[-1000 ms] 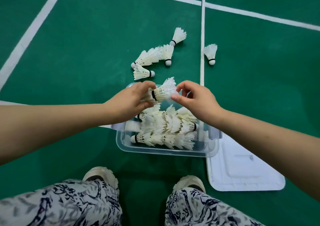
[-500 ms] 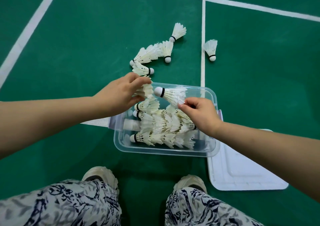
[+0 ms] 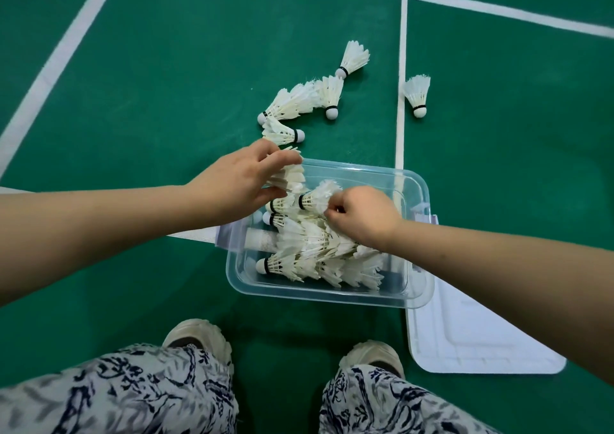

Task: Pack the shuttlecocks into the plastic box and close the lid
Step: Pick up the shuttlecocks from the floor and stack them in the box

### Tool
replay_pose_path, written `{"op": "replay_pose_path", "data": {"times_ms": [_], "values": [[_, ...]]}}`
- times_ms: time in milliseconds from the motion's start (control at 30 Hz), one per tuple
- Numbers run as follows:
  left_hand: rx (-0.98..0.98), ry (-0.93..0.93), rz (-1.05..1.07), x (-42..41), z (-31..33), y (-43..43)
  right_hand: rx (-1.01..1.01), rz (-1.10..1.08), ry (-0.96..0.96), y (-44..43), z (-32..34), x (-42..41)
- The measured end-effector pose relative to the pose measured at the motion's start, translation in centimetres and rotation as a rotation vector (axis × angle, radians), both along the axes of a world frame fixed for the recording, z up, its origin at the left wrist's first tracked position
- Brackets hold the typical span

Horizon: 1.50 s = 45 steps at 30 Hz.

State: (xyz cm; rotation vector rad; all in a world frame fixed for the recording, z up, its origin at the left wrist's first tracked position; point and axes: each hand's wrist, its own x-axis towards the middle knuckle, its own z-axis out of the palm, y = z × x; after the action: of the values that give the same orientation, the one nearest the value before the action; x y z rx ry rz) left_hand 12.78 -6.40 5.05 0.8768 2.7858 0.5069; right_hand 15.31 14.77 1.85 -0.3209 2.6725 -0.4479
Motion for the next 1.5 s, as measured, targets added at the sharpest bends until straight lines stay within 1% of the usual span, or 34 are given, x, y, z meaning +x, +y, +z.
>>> {"op": "replay_pose_path", "data": {"times_ms": [167,300,367,433,500,567,633,767,1000,1100,1200,1333,1500], "values": [[0.005,0.001,-0.023,0.0,-0.1,-0.1,0.121,0.078,-0.024,-1.8,-1.3,-1.3],[0.019,-0.008,-0.026,0.1,-0.2,-0.2,0.136,0.054,-0.119,-2.1,-1.5,-1.7],[0.019,-0.018,-0.018,0.2,-0.2,-0.1,0.103,0.020,-0.171,-1.7,-0.7,-1.8],[0.027,-0.024,-0.022,0.4,0.0,0.1,0.051,-0.023,-0.183,-1.2,0.5,-1.5],[0.039,-0.034,-0.020,0.6,0.2,0.4,-0.031,-0.049,-0.124,-0.5,1.9,-0.9],[0.039,-0.061,-0.009,0.8,0.5,0.9,-0.140,-0.045,-0.045,0.0,3.2,0.0],[0.029,-0.090,-0.020,1.0,0.8,1.5,-0.221,-0.036,-0.005,0.1,4.2,1.1],[0.024,-0.143,-0.076,1.7,0.9,3.2,-0.275,-0.004,0.046,-0.5,4.8,3.0],[0.029,-0.147,-0.085,2.5,0.8,4.9,-0.231,-0.088,0.148,0.7,4.9,4.2],[0.023,-0.131,-0.063,2.1,0.4,4.7,-0.187,-0.186,0.141,2.4,4.4,4.1],[0.021,-0.073,-0.018,1.4,0.1,4.3,-0.103,-0.257,0.112,4.1,3.5,3.3],[0.007,-0.054,0.023,1.0,-0.2,4.0,-0.041,-0.229,0.063,4.4,2.2,2.0],[-0.015,-0.065,0.032,0.8,-0.8,3.5,-0.064,-0.151,0.021,3.0,1.5,0.8]]}}
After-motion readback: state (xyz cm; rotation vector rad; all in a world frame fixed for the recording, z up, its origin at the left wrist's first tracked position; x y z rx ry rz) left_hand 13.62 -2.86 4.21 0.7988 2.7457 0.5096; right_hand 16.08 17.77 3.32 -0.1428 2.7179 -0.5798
